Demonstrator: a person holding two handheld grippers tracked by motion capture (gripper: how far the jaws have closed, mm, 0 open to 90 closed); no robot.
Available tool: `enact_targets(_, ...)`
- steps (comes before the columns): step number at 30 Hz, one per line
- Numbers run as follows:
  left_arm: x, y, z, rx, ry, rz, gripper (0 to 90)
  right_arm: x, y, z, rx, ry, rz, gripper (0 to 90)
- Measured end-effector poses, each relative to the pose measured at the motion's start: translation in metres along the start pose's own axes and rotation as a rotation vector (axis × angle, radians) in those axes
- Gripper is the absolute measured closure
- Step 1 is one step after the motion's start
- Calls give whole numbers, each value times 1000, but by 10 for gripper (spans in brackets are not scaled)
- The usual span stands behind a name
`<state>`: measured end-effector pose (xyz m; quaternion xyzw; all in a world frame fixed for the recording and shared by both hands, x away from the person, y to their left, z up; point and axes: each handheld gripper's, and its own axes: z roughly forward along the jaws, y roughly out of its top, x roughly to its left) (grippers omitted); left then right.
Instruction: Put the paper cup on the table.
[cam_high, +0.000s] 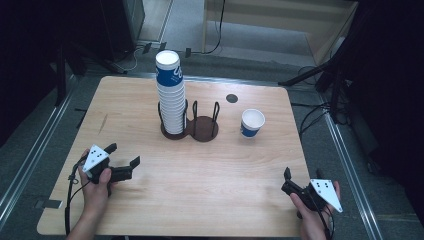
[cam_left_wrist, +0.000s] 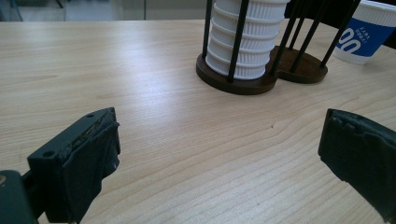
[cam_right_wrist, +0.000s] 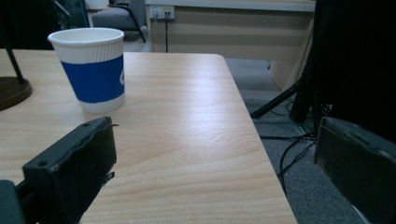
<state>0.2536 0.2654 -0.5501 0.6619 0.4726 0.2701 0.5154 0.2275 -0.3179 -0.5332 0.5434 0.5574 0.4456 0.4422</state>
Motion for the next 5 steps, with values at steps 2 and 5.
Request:
enact_targets(2,0,0,0,1,0,-2,0,-1,1,1,-5,-2,8,0)
enact_targets(5,1,0,0,1,0,-5,0,-1,-1,1,1,0,12,0)
